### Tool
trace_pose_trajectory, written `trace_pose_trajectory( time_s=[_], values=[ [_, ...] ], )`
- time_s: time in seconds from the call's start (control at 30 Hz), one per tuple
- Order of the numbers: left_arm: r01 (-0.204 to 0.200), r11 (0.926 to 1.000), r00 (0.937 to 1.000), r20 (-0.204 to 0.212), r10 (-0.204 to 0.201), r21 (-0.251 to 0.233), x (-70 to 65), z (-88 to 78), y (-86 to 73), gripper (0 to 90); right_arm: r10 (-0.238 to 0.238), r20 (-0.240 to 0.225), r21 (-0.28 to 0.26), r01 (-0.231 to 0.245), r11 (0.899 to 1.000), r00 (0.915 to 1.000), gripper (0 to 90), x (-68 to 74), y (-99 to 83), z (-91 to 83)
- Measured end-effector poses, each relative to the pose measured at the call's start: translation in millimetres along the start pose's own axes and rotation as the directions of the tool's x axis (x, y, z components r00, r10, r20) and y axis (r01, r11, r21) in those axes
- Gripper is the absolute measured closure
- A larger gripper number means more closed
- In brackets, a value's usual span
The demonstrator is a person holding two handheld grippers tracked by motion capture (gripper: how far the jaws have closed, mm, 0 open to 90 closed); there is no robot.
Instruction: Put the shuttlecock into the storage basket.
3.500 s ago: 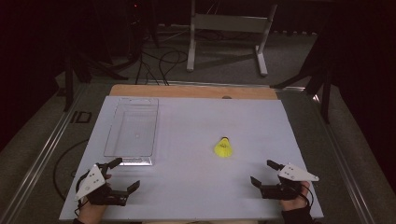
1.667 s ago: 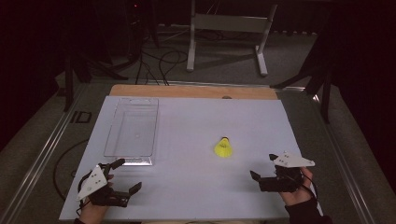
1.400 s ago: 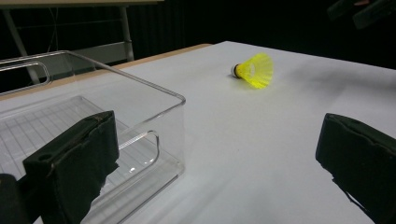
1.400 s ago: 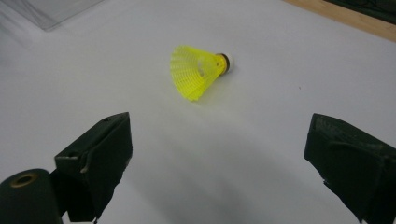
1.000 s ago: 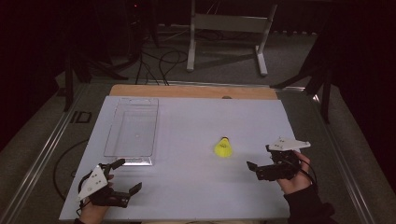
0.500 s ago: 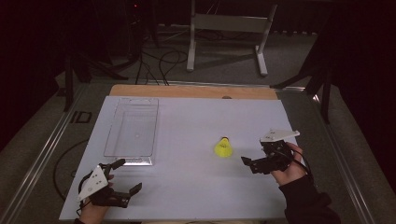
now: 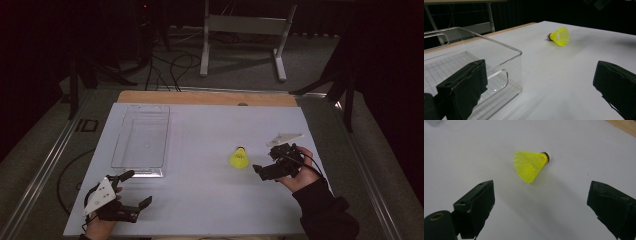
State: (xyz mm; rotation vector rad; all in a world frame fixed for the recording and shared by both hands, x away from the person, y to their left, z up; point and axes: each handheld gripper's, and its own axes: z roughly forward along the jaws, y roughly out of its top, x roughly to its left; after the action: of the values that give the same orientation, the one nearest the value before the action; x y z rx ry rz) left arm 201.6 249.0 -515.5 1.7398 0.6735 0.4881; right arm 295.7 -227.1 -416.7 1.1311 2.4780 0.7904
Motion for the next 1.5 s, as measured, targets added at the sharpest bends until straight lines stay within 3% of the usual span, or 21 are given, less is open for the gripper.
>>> trace_pose_trajectory(
  time_s=[0.47,0.7,0.83,1.07,1.1,1.23,1.47,1.5],
  values=[
    [0.001,1.0,1.0,0.004,-0.001,-0.004,-0.2,-0.2,0.0,0.2,-0.002,-0.036,0.075,0.004,0.997,0.9993,8.8,4.2,6.9,22.0],
    [0.003,1.0,1.0,0.006,-0.003,-0.004,-0.2,-0.2,0.0,0.2,0.029,-0.056,0.108,-0.023,0.994,0.998,12.6,4.5,10.0,33.0],
    [0.002,1.0,1.0,0.007,-0.002,-0.005,-0.1,-0.4,0.0,0.2,0.054,-0.073,0.155,-0.042,0.987,0.9959,13.6,5.3,11.3,44.6],
    [0.001,1.0,1.0,0.008,-0.001,-0.006,-0.2,-0.4,0.0,0.2,0.082,-0.065,0.21,-0.067,0.975,0.9945,18.2,4.5,10.4,57.6],
    [0.002,1.0,1.0,0.009,-0.002,-0.004,-0.2,-0.2,-0.1,0.2,0.093,-0.055,0.221,-0.078,0.972,0.9941,22.6,4.3,10.3,61.6],
    [0.001,1.0,1.0,0.009,0.0,-0.004,-0.2,-0.2,-0.1,0.2,0.1,-0.052,0.242,-0.085,0.966,0.9937,24.3,5.3,10.9,66.0],
    [0.001,1.0,0.9999,0.011,-0.001,-0.005,-0.3,-0.2,-0.1,0.2,0.109,-0.012,0.288,-0.101,0.952,0.994,35.5,7.4,14.3,78.3],
    [0.0,1.0,1.0,0.01,0.0,-0.005,-0.2,-0.2,-0.1,0.2,0.116,-0.009,0.293,-0.108,0.95,0.9932,40.0,7.0,15.0,80.3]
  ],
)
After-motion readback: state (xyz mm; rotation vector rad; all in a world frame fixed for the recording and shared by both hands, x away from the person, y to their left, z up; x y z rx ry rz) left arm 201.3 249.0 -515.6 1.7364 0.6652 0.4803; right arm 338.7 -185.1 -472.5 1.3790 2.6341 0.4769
